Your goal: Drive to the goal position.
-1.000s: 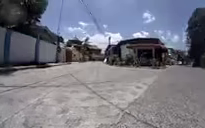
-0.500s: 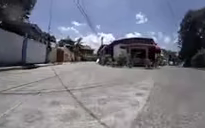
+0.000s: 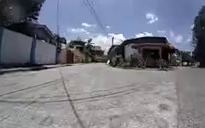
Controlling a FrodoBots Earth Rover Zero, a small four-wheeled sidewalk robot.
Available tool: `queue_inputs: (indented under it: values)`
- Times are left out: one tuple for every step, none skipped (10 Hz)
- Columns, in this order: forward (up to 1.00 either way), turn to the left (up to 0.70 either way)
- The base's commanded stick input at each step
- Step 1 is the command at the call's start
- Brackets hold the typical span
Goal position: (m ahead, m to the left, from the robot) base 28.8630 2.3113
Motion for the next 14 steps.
queue_inputs:
  values:
    - [1.0, 0.02]
    - [1.0, -0.09]
    - [1.0, -0.2]
    - [1.0, -0.28]
    - [1.0, -0.28]
    - [1.0, -0.28]
    - [1.0, -0.28]
    - [1.0, -0.28]
    - [1.0, -0.28]
    - [1.0, -0.22]
    - [1.0, -0.05]
    - [1.0, 0.12]
    - [1.0, 0.12]
    - [1.0, 0.12]
